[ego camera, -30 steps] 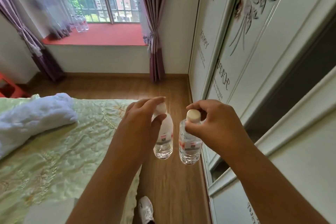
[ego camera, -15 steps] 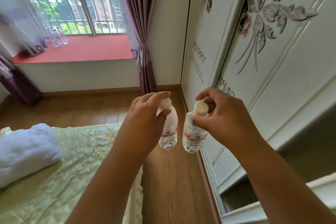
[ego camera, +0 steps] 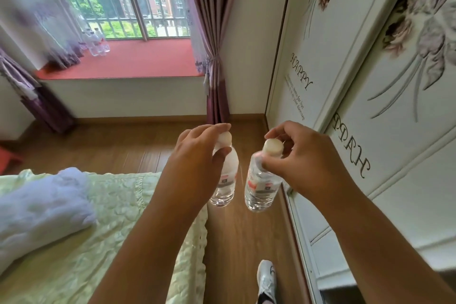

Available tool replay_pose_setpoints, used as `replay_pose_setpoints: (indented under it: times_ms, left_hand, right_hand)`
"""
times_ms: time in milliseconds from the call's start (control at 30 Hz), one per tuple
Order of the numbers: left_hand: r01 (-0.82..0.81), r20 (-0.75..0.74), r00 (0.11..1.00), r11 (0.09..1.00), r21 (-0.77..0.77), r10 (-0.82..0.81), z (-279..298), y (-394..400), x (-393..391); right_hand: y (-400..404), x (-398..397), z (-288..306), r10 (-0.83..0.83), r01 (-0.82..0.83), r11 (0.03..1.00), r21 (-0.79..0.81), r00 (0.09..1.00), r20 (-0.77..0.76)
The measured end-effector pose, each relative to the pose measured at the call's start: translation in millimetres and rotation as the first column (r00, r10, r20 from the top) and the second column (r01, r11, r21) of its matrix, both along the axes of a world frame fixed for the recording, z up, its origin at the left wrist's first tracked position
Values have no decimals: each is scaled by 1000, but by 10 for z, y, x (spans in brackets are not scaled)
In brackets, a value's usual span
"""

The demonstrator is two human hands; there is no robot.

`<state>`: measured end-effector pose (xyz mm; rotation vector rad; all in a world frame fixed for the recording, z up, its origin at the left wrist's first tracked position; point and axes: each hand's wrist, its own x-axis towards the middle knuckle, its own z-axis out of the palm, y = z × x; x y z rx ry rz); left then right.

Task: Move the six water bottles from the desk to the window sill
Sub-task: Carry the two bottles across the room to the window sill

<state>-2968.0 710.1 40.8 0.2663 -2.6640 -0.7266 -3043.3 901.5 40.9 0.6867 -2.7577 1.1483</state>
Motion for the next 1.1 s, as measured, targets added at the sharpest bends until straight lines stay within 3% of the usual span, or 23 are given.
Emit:
replay_pose_setpoints:
  times_ms: [533, 1100]
  left_hand:
    - [-215, -64, 975, 974, -69, 211, 63, -21, -1631]
    - [-69, -14, 998, 997, -37, 69, -97, -765, -3338]
  right_hand:
    - [-260, -2047, 105, 244, -243, 970, 18, 967, -68]
    - [-879, -3549, 54, 141, -138, 989, 62, 989, -50]
